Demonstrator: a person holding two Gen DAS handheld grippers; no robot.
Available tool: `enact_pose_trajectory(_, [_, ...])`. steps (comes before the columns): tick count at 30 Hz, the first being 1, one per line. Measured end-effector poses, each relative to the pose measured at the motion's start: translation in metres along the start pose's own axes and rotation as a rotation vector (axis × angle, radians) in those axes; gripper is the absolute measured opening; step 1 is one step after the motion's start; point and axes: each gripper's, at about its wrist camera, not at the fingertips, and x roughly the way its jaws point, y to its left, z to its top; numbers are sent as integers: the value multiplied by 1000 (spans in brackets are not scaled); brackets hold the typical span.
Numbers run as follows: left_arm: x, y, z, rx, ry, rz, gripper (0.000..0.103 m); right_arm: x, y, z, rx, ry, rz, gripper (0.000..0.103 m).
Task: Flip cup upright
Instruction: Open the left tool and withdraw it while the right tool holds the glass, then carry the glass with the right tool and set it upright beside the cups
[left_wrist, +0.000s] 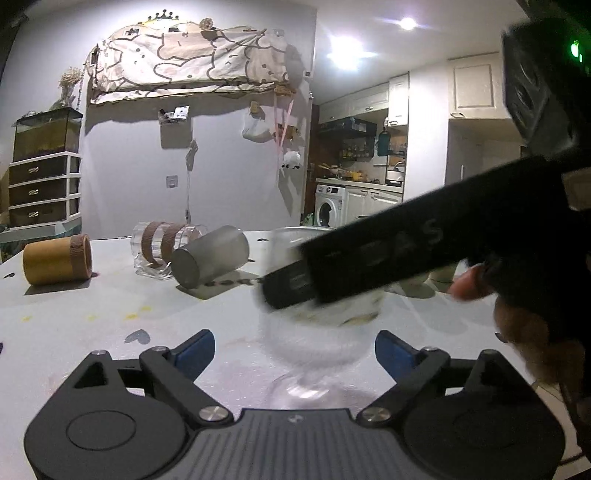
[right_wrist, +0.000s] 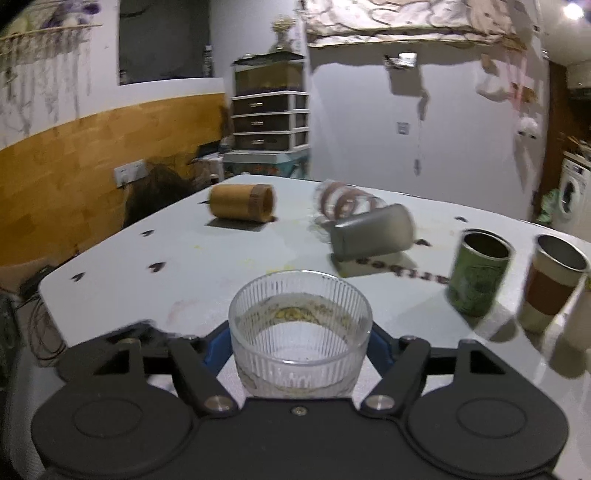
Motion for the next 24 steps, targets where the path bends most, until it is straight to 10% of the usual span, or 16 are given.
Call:
enact_pose_trajectory(16, [6,6,0,-48,32,25,94,-39,-186,-10,214,-29,-592,74])
enact_pose_trajectory(24, [7,6,2,-44,34,31,94,-38,-250,-24,341,-15,-671,74])
